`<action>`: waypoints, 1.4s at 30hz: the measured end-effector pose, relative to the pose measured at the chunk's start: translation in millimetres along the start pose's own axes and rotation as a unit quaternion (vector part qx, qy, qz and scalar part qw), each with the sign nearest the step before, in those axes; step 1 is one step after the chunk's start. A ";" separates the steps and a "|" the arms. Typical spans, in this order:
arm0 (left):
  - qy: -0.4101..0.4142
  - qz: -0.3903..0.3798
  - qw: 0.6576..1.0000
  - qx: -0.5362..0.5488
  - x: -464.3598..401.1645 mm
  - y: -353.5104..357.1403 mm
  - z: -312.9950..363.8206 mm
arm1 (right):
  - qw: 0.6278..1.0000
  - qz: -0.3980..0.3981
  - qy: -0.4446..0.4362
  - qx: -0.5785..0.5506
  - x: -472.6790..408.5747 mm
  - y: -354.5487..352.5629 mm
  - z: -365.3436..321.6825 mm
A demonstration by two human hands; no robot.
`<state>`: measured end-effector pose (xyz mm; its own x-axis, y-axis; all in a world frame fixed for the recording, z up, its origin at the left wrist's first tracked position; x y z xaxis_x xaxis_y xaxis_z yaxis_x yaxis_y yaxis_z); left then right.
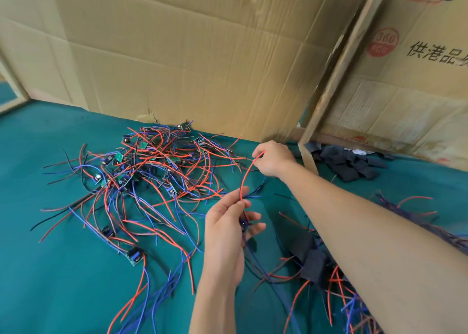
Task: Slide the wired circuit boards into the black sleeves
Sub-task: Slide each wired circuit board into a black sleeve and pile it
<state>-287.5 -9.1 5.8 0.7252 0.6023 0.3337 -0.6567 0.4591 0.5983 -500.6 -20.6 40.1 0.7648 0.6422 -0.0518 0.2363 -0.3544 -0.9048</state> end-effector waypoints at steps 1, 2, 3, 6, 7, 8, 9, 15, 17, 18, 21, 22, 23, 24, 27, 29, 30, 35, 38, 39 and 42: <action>0.004 0.001 1.000 -0.007 1.0 0.3 0.4 | 0.999 0.026 0.012 -0.016 0.7 2.0 1.8; 0.012 0.001 1.000 -0.016 1.8 0.6 0.4 | 0.998 0.049 0.020 -0.033 1.9 3.4 2.7; 0.022 0.001 0.999 -0.027 2.4 0.9 0.5 | 0.996 0.067 0.023 -0.045 4.5 2.8 1.0; 0.051 0.007 0.997 -0.059 3.1 2.2 1.3 | 0.987 0.132 0.017 -0.085 16.2 -15.5 -10.3; 0.060 0.011 0.996 -0.065 3.5 2.3 2.1 | 0.980 0.164 0.012 -0.109 24.8 -26.0 -15.0; 0.067 0.015 0.995 -0.069 3.8 2.6 2.9 | 0.971 0.195 0.007 -0.139 35.3 -35.7 -17.5; 0.075 0.018 0.994 -0.073 4.1 2.9 3.8 | 0.959 0.228 0.001 -0.167 50.5 -44.9 -18.6; 0.090 0.017 0.993 -0.075 1.3 5.2 2.2 | 0.930 0.266 -0.068 -0.245 160.5 -46.2 -14.7; 0.099 0.016 0.990 -0.103 1.8 7.2 -0.1 | 0.937 0.244 -0.096 -0.230 173.7 -35.6 -21.1; 0.108 0.020 0.986 -0.128 1.8 6.9 -1.5 | 0.943 0.227 -0.112 -0.217 178.3 -29.2 -25.6; 0.132 0.029 0.976 -0.172 1.3 1.5 -3.1 | 0.943 0.192 -0.141 -0.231 188.2 -13.7 -31.6; 0.139 0.033 0.973 -0.182 0.0 0.1 -3.2 | 0.941 0.180 -0.139 -0.252 188.1 -10.8 -28.8; 0.150 0.041 0.968 -0.198 -1.5 -0.5 -2.8 | 0.938 0.168 -0.135 -0.270 185.6 -9.6 -24.4; 0.162 0.050 0.961 -0.219 -2.0 0.0 -2.4 | 0.936 0.155 -0.127 -0.290 182.9 -9.7 -20.2; 0.168 0.053 0.958 -0.228 -1.3 1.7 -3.8 | 0.911 0.128 -0.112 -0.375 178.7 -14.6 -12.1; 0.167 0.039 0.958 -0.228 -2.0 0.9 -5.8 | 0.903 0.125 -0.114 -0.394 178.6 -17.2 -10.9; 0.173 0.028 0.956 -0.235 -1.2 1.8 -5.7 | 0.906 0.125 -0.118 -0.386 178.9 -18.3 -10.2; 0.182 0.011 0.956 -0.232 2.9 6.0 -3.4 | 0.902 0.120 -0.111 -0.399 177.2 -23.9 0.2; 0.152 0.009 0.966 -0.206 2.7 7.8 -6.0 | 0.898 0.160 -0.103 -0.397 176.9 -35.0 8.1; 0.144 0.006 0.968 -0.205 2.9 8.7 -6.7 | 0.887 0.195 -0.098 -0.406 177.4 -42.2 12.3; 0.140 0.002 0.967 -0.213 4.7 10.4 -7.4 | 0.831 0.319 -0.086 -0.447 182.6 -64.3 24.9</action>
<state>-292.5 3.3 8.2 0.6765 0.7311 0.0887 -0.7288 0.6474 0.2227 -391.0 136.4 78.2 0.8270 0.1904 -0.5290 0.2258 -0.9742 0.0024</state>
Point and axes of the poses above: each hand's wrist, its own x-axis away from the middle knuckle, its own y-axis out of the palm, z = x × y, the point moved 4 cm from there along -x, towards the middle knuckle, and after that the axes turned 8 degrees about -y, right-handed, at the moved point
